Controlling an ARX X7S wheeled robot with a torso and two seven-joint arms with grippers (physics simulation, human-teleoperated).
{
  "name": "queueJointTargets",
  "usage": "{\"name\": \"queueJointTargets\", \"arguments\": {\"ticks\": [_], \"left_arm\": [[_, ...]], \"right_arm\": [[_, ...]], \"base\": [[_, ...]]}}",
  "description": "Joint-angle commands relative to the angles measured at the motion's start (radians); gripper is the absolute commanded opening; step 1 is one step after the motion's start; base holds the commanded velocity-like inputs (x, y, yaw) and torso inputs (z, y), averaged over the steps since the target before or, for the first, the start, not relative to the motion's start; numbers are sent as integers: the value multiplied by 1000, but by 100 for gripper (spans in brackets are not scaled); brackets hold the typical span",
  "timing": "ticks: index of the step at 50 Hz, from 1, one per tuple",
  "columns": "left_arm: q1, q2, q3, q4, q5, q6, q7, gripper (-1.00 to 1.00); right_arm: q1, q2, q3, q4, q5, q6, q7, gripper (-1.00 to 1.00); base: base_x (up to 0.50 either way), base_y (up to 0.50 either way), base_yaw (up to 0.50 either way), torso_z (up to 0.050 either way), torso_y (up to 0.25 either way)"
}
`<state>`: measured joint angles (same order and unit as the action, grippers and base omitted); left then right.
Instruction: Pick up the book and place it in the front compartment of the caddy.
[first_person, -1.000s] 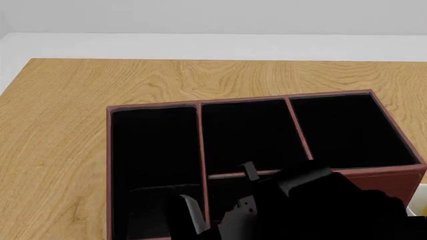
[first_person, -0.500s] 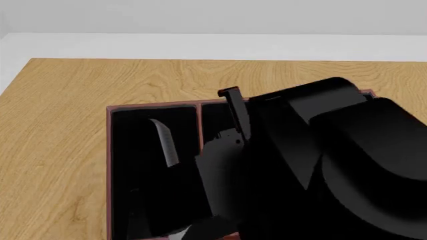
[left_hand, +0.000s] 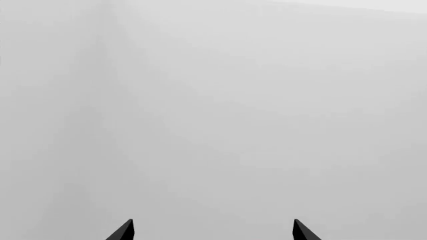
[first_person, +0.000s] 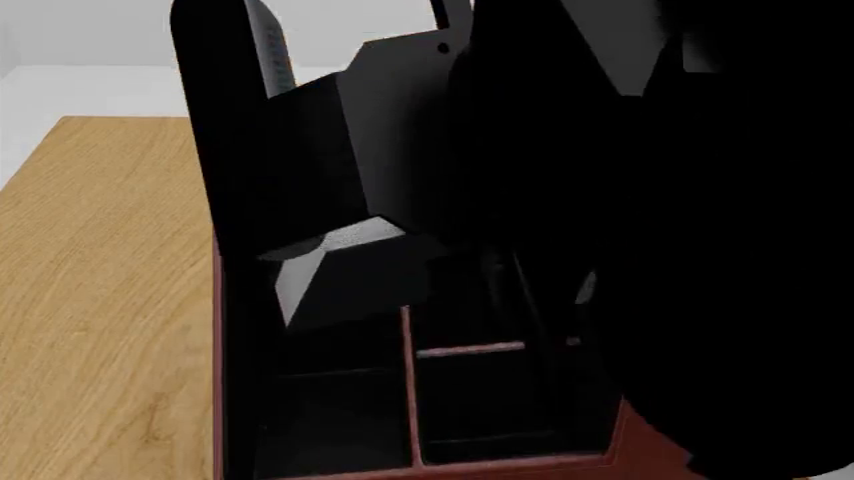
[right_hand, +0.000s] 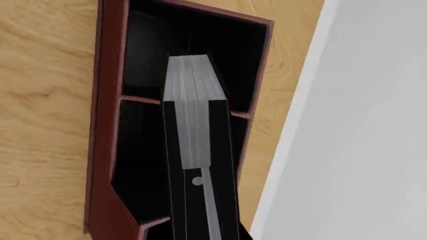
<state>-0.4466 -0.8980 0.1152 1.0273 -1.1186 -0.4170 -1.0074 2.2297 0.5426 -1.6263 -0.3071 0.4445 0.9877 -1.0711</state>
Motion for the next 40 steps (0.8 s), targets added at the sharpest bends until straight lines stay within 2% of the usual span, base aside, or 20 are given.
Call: {"name": "queueJointTargets", "arguments": {"ticks": [1,8,20,40], "left_arm": [[2,-6,15,-10,14,20,4,100],[2,2,25,-23,30,25,16,100],[9,-32,16,6,3,42,-18,100],[15,-44,37,-14,26,76,-10,100]], "right_arm": [[37,-65,16,184,-106,-88,-27,-100],[26,-108,7,300,-138,-112,-32,-100],[7,-197,-18,474,-168,-105,-52,-100],[-60,-258,-86,571,-220,-102,-43,-100]], "base": [[0,0,0,0,0],[0,0,0,0,1],[0,0,0,0,1],[0,0,0,0,2]]}}
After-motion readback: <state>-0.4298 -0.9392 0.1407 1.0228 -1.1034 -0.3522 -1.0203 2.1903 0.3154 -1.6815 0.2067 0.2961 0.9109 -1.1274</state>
